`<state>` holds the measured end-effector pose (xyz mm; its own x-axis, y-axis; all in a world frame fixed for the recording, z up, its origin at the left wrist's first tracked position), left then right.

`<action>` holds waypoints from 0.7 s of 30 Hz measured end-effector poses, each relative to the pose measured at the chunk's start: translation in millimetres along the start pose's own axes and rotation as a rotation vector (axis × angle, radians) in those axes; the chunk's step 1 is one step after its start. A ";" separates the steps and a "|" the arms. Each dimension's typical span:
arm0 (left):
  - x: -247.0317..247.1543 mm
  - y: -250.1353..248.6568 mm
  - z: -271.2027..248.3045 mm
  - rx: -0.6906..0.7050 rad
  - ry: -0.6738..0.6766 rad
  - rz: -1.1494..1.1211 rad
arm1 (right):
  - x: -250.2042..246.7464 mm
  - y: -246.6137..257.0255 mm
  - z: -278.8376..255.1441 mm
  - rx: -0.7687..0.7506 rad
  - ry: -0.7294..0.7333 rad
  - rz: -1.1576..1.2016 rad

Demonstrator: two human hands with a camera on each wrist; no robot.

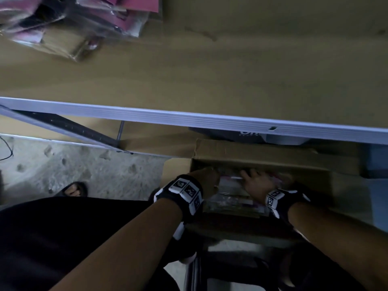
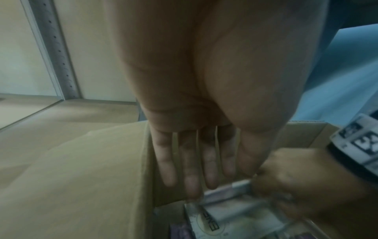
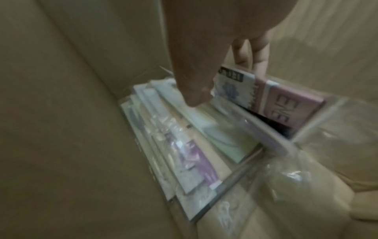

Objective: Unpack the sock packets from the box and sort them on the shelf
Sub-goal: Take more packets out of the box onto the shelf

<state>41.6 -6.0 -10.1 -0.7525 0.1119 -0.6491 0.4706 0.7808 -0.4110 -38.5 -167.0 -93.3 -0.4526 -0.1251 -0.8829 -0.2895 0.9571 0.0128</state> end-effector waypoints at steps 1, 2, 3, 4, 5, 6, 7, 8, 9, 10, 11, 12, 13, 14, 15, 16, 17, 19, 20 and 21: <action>0.6 -0.7 -0.6 0.002 0.000 0.003 | -2.3 -2.2 -1.8 0.000 -0.006 -0.003; 0.4 -1.6 -1.4 0.005 0.005 0.002 | -8.0 -4.8 -3.7 0.018 -0.010 -0.006; 0.1 -2.2 -2.0 0.008 0.005 -0.002 | -18.4 -7.0 -6.4 0.043 -0.007 -0.019; -0.5 -2.8 -2.7 0.015 -0.006 -0.004 | -28.7 -8.1 -9.9 0.057 0.004 -0.053; -1.3 -3.1 -4.8 0.019 -0.022 -0.002 | -37.1 -7.5 -13.9 0.044 0.025 -0.068; -2.7 -3.0 -7.5 0.021 -0.044 0.000 | -41.7 -6.3 -17.5 0.017 0.001 -0.059; -2.2 -2.1 -9.6 0.022 -0.061 0.000 | -43.3 -7.3 -21.0 0.017 -0.035 -0.042; -2.1 -1.6 -11.8 0.022 -0.065 -0.007 | -47.8 -9.2 -24.3 0.053 -0.044 0.000; -2.1 -1.6 -14.9 0.025 -0.066 -0.010 | -50.5 -10.8 -27.2 0.085 -0.029 0.022; -3.6 -1.8 -18.2 0.027 -0.062 -0.005 | -52.9 -11.5 -29.3 0.107 -0.024 0.028; -6.5 -2.1 -20.9 0.035 -0.067 -0.001 | -56.9 -11.7 -30.5 0.125 -0.034 0.041; -8.8 -2.7 -24.6 0.040 -0.074 -0.009 | -61.2 -11.3 -32.4 0.144 -0.042 0.062; -10.4 -3.8 -28.1 0.035 -0.086 -0.029 | -65.3 -10.4 -34.9 0.165 -0.039 0.089; -11.6 -3.8 -30.6 0.024 -0.098 -0.039 | -70.1 -9.2 -37.5 0.184 -0.025 0.114; -11.7 -3.4 -33.5 0.012 -0.106 -0.028 | -75.7 -8.2 -40.3 0.205 -0.021 0.128; -12.9 -3.2 -36.0 0.003 -0.115 -0.008 | -84.3 -8.0 -43.7 0.231 -0.038 0.145; -13.7 -2.1 -38.0 -0.004 -0.120 0.002 | -92.3 -8.9 -46.5 0.252 -0.068 0.162; -12.9 -0.7 -40.4 -0.028 -0.109 0.011 | -110.7 -11.6 -54.8 0.283 -0.133 0.169; -12.4 -1.7 -41.8 -0.037 -0.107 0.038 | -120.6 -13.2 -61.3 0.302 -0.149 0.167; -11.6 -2.7 -42.5 -0.039 -0.112 0.065 | -130.6 -14.9 -68.6 0.319 -0.168 0.169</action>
<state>29.4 16.7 25.8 -0.6633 0.0955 -0.7422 0.4971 0.7976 -0.3416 -32.9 -182.9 54.0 -0.3199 0.0598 -0.9456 0.0654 0.9970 0.0410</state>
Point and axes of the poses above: each hand's wrist, its own z-axis towards the middle knuckle, its own x-axis out of the palm, y = z × x, the point moved 3 cm from there along z, towards the middle knuckle, and after that the axes turned 11 degrees about -y, right-handed, at the moved point
